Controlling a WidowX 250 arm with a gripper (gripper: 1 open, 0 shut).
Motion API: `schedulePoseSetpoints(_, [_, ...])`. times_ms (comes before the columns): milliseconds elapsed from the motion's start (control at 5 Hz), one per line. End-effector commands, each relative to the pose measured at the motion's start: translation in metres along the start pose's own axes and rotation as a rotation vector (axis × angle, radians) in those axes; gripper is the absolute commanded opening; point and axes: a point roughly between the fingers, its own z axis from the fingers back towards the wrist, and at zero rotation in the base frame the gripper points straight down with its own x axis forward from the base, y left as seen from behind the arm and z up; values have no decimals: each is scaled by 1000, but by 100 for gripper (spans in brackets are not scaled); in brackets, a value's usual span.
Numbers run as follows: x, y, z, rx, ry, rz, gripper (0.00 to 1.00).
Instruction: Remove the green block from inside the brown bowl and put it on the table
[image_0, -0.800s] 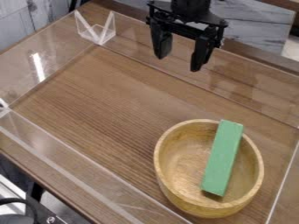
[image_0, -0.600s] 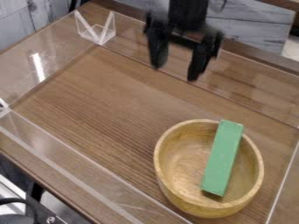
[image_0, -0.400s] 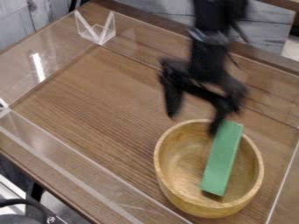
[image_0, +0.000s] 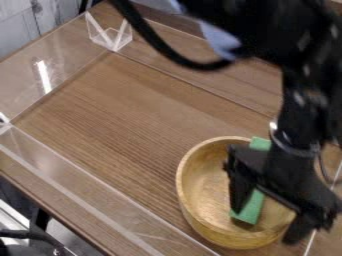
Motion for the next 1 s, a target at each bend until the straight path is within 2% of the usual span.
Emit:
schedulePoseSetpoints(0, [-2,16,21,-34,-39,37,100])
schedulePoseSetpoints(200, [0,27,30,-61,-40,65,100])
schedulePoseSetpoints(400, [4,29,29,-81,-61,86,100])
schedulePoseSetpoints(800, [8,28,23,-100,-70,102,100])
